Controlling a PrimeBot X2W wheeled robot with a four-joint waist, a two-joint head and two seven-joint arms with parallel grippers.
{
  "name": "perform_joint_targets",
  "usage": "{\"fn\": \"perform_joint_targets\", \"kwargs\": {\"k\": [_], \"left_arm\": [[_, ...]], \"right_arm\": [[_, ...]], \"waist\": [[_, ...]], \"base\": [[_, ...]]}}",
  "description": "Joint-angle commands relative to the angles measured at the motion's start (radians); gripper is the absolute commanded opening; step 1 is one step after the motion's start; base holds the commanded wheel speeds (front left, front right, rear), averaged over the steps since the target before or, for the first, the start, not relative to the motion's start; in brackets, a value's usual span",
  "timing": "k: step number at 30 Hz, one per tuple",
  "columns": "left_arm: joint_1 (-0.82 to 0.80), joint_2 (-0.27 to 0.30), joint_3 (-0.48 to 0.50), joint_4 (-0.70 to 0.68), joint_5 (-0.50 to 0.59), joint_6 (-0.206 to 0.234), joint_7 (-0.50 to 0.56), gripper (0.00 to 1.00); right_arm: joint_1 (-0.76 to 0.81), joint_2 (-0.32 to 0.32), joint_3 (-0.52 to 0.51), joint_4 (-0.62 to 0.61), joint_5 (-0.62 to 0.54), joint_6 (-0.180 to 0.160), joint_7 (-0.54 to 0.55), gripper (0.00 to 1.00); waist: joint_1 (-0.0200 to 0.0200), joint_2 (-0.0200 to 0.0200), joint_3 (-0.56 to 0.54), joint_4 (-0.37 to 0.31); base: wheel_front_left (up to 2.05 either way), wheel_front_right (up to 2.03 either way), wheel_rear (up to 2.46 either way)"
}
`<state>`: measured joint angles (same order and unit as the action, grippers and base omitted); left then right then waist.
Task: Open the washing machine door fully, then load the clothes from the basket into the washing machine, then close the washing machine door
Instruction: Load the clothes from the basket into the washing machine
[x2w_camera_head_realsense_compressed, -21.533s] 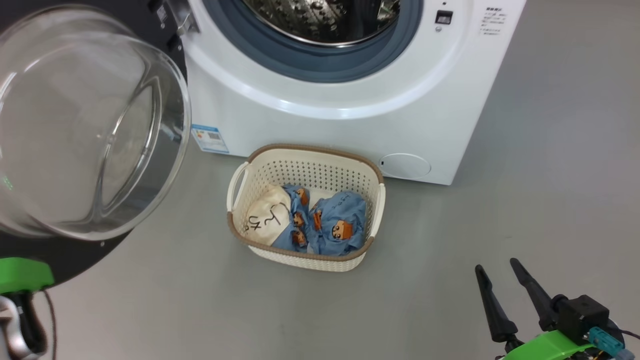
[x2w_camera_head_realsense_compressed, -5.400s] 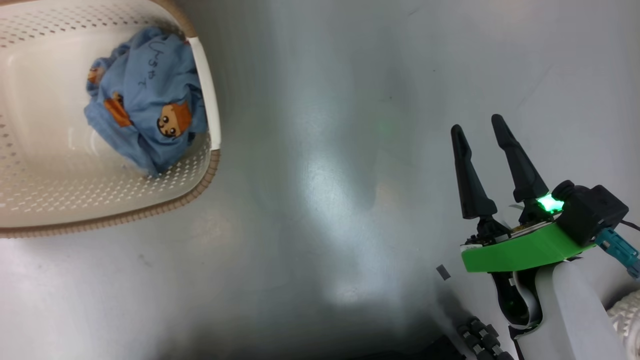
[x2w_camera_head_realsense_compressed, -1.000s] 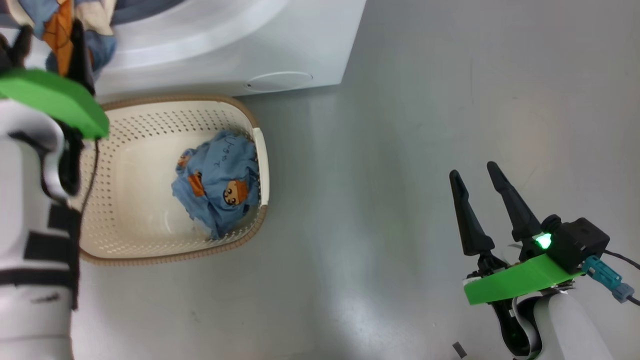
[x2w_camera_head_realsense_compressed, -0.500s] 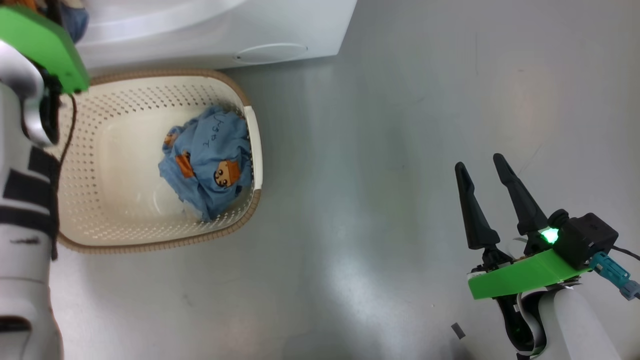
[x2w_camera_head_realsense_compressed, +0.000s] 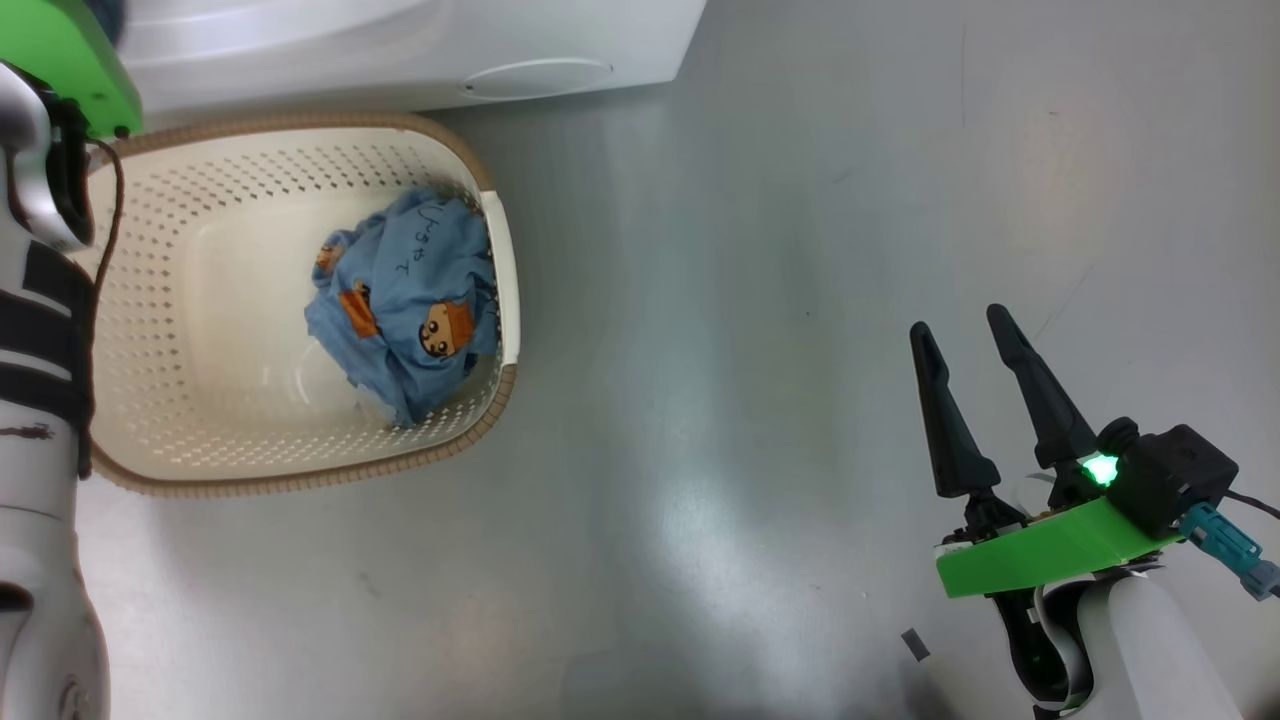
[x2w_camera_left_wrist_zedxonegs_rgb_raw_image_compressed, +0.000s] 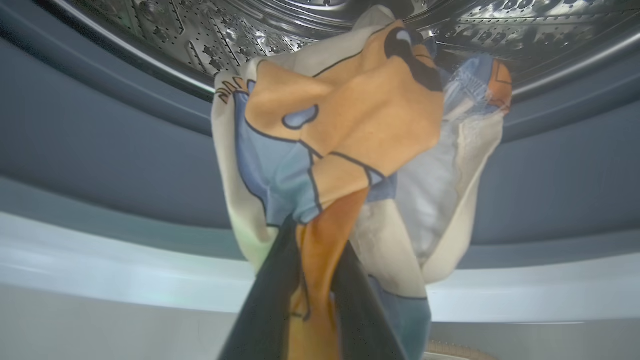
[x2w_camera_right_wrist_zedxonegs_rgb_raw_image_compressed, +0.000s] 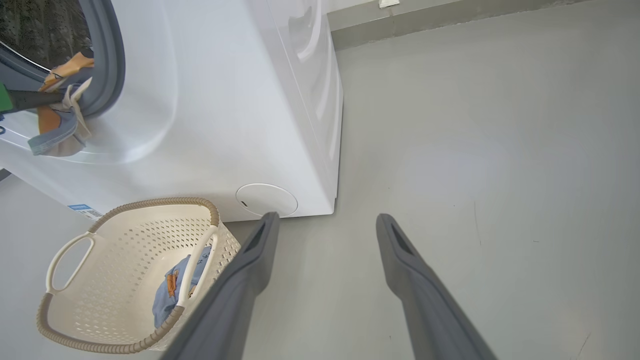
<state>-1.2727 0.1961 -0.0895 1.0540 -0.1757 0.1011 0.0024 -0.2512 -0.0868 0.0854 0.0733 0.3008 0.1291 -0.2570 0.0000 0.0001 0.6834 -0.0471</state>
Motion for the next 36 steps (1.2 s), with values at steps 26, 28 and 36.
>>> {"fn": "perform_joint_targets", "kwargs": {"k": [26, 28, 36], "left_arm": [[-0.134, 0.004, -0.019, -0.040, -0.033, -0.088, -0.263, 0.00], [-0.137, 0.008, -0.014, -0.059, -0.035, -0.088, -0.263, 0.00], [-0.161, 0.028, -0.008, -0.115, -0.029, -0.082, -0.264, 0.00]], "right_arm": [[0.026, -0.003, 0.036, -0.009, 0.011, 0.002, -0.005, 1.00], [0.032, -0.004, 0.036, -0.010, 0.012, 0.002, -0.005, 1.00], [0.050, -0.004, 0.028, -0.016, 0.013, 0.002, -0.005, 1.00]], "waist": [[0.0000, -0.0001, -0.031, -0.022], [0.0000, -0.0001, -0.028, -0.027], [0.0000, -0.0001, 0.009, -0.035]], "base": [[0.00, 0.00, 0.00], [0.00, 0.00, 0.00], [0.00, 0.00, 0.00]]}}
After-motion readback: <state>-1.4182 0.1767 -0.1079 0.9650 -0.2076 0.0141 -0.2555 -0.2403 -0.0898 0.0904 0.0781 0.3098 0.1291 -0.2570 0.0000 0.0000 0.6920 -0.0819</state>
